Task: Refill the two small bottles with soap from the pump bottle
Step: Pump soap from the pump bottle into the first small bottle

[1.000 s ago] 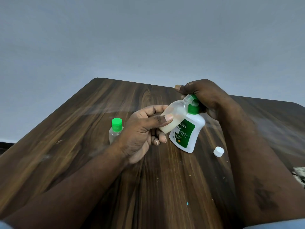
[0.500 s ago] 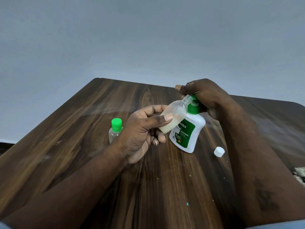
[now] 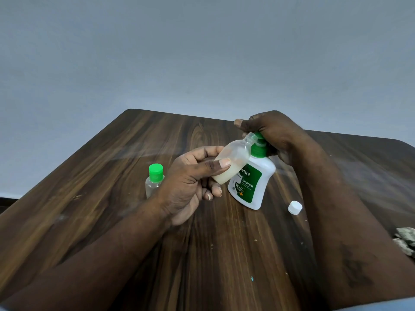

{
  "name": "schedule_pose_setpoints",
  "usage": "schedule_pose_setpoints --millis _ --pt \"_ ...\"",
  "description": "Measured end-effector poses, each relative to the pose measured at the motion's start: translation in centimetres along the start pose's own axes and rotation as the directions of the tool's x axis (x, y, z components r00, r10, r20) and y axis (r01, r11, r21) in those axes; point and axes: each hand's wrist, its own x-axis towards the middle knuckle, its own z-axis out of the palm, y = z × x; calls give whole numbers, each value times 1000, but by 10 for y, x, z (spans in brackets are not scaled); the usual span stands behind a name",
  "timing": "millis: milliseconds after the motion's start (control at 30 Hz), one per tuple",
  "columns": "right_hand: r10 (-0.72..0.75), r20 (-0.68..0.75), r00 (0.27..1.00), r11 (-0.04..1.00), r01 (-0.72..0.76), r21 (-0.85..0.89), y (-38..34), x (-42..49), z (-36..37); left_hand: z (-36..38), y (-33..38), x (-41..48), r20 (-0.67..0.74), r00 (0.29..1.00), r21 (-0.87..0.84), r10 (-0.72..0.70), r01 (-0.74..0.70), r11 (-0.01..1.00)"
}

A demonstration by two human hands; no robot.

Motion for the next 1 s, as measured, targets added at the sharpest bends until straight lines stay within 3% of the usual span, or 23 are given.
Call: schedule_pose_setpoints --millis 333,1000 --pt "42 20 999 995 -43 88 4 2 2 0 -1 0 -1 1000 -6 -2 2 1000" --pt "38 25 999 997 -40 62 5 2 2 2 0 -1 -19 1000 4 12 -11 1000"
